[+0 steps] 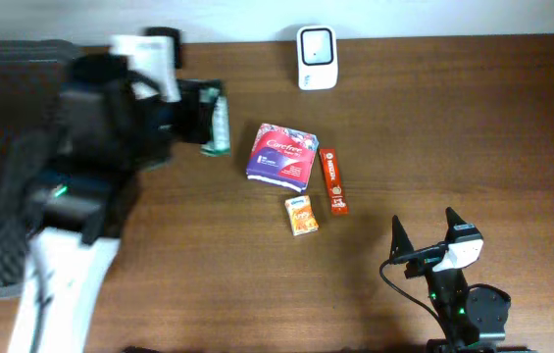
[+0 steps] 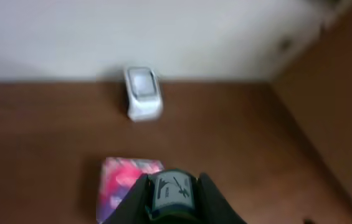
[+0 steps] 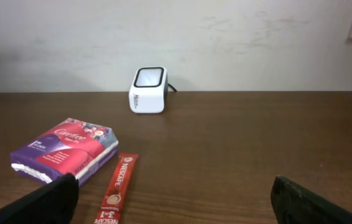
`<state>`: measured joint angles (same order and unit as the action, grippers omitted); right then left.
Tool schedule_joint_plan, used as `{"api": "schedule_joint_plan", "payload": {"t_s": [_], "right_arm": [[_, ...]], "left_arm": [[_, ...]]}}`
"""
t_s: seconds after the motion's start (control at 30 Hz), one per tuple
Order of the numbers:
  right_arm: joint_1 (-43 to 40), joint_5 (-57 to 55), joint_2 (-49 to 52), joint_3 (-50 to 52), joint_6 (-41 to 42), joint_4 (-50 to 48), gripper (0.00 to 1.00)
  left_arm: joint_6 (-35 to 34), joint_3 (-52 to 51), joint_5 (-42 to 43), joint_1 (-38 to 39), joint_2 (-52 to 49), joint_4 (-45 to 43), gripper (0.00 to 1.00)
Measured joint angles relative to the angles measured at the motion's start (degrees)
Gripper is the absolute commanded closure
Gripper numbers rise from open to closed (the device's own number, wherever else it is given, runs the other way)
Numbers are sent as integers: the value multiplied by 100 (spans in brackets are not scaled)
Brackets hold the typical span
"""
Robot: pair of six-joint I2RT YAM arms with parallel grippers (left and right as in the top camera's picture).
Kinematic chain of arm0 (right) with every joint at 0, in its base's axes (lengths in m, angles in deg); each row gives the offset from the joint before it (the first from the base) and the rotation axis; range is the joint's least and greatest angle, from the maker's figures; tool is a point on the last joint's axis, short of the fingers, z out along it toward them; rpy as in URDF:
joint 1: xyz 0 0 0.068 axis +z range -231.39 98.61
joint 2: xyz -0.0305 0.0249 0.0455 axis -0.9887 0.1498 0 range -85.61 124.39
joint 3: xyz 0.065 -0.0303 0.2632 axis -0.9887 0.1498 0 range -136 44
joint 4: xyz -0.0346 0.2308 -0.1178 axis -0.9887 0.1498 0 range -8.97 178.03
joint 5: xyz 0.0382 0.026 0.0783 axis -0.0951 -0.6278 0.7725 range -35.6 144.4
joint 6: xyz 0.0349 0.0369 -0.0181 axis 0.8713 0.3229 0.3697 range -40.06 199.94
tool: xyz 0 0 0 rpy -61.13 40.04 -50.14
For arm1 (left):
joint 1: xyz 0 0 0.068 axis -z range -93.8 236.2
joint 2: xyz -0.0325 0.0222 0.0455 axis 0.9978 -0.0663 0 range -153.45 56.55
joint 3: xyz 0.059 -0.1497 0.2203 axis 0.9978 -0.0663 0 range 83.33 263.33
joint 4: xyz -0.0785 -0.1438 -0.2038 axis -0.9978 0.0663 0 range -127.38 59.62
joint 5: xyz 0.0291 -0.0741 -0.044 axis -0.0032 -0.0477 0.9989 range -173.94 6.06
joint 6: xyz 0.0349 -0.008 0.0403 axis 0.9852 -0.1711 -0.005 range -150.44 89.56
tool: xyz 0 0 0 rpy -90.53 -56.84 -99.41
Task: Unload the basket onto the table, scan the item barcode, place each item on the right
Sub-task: 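Pick the green Axe Brand box from the basket with the left gripper, set it down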
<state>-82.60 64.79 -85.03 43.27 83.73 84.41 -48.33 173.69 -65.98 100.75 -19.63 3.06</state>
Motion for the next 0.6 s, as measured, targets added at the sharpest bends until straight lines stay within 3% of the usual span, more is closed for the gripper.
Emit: {"api": "schedule_joint_plan", "payload": {"t_s": [0.1,0.2,0.27,0.4,0.53,0.6], "right_arm": [[0,2,0,0,-2,0,2],[0,-2,0,0,-2,0,2],[0,0,0,0,2,0,2],[0,0,0,0,0,0,2],[0,0,0,0,0,0,2],[0,0,0,0,2,0,2]], "left_arm": [[-39,72,-101,874,-1283,664,85],[-39,22,-763,1008,-2708,1322,80],[-59,24,-1290,1010,-3095,1574,78],[-111,24,-2199,1010,-3429,1847,52],[-297,24,-2319,1010,-3665,1871,48],[-302,345,-2339,1010,-3696,2299,46]]}}
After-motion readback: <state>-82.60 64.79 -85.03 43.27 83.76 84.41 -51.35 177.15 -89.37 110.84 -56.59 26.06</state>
